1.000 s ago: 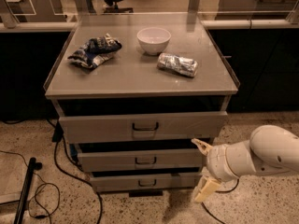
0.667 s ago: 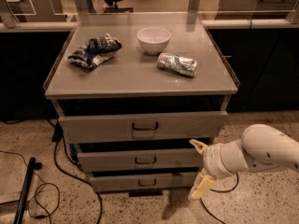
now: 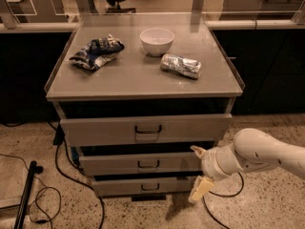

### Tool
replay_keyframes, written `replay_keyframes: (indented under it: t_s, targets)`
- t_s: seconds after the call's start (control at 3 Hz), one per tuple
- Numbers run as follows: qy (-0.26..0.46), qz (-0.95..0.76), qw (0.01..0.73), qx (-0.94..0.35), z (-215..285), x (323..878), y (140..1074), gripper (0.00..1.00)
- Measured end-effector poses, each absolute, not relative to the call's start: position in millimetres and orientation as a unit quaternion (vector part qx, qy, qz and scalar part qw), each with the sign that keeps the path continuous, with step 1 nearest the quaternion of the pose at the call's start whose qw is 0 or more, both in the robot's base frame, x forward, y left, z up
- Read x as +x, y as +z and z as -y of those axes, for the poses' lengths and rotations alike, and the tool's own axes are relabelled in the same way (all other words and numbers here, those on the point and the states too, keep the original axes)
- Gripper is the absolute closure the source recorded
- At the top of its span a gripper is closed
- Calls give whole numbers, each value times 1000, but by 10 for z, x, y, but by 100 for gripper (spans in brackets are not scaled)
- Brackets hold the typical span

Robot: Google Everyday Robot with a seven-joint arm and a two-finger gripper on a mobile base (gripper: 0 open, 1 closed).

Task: Open middle drawer

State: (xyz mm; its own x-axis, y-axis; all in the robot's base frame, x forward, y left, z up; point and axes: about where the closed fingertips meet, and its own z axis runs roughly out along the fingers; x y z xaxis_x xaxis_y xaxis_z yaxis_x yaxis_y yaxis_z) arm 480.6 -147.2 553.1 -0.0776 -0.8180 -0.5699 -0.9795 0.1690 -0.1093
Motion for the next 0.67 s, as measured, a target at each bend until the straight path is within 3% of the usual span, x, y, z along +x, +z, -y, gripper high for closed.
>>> replay_keyframes:
  t_s: [0.67]
  targets:
    - [187, -708, 263, -629, 1441, 4912, 5132, 0]
